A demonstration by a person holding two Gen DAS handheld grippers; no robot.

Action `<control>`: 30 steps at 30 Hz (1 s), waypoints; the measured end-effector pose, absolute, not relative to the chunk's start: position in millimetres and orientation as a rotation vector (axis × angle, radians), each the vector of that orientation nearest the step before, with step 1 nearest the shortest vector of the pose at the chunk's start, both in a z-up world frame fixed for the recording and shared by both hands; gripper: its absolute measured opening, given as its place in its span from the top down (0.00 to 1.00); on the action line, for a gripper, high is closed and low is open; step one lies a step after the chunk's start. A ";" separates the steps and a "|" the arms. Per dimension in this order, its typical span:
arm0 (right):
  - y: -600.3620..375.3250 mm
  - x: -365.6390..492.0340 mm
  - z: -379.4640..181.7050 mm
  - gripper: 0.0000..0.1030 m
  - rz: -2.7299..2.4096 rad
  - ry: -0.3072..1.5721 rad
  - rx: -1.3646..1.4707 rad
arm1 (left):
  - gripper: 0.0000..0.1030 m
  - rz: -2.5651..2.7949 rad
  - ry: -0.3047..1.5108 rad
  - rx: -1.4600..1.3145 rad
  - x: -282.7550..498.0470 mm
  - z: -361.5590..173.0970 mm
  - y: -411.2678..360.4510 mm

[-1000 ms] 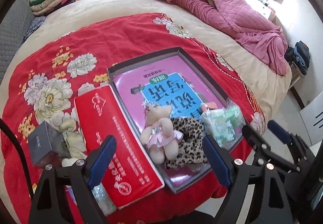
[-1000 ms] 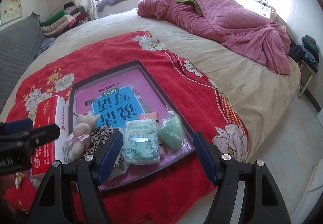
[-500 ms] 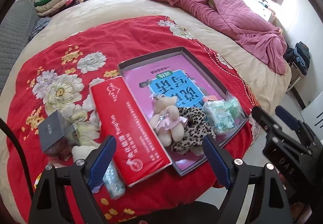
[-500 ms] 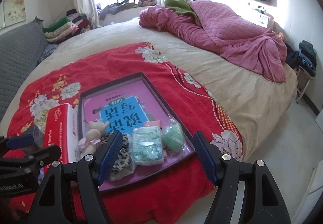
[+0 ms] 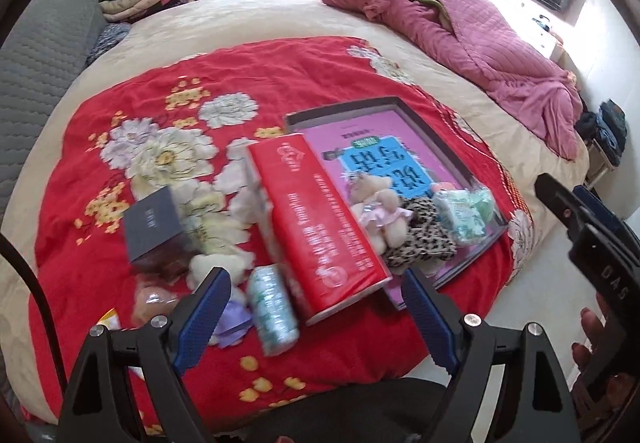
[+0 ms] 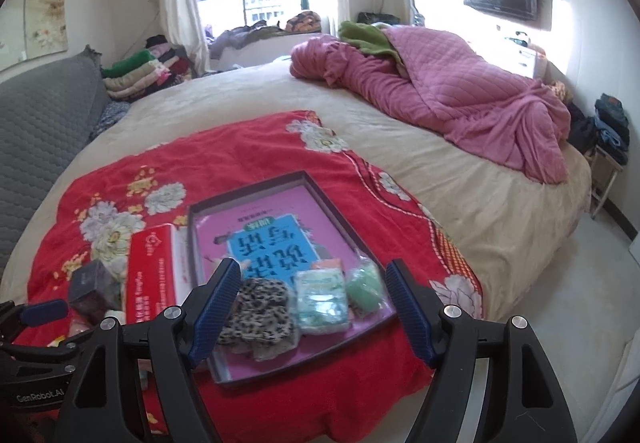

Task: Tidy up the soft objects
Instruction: 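Move both open grippers back toward the remaining pile of items, then grasp the yellow snack packet with left gripper while right gripper grasps green-white tissue pack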

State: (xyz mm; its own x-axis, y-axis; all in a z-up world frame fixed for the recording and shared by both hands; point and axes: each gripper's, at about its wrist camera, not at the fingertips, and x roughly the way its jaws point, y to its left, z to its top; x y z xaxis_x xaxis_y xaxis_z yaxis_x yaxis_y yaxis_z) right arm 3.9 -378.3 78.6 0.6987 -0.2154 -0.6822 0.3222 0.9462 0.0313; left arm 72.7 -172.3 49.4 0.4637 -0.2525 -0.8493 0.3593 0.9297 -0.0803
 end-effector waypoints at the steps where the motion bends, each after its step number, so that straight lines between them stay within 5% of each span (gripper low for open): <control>1: -375.2 4.3 80.5 0.26 -0.287 0.736 0.154 | 0.16 -0.369 1.020 0.105 72.4 51.5 -165.4; 18: -266.5 15.2 84.2 0.26 -0.033 0.758 0.059 | 0.16 -0.174 1.023 -0.008 73.8 57.9 -46.0; 30: -212.4 12.3 32.3 0.26 0.051 0.947 0.177 | 0.16 -0.057 1.086 -0.109 69.1 23.0 34.0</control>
State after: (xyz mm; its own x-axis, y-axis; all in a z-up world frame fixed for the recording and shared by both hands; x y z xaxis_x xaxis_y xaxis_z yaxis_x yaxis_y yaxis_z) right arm 12.3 -212.4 32.3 0.5843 0.1210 -0.8025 0.0340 0.9843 0.1732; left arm 69.1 34.0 23.0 0.4655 -0.0999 -0.8794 -0.0072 0.9932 -0.1166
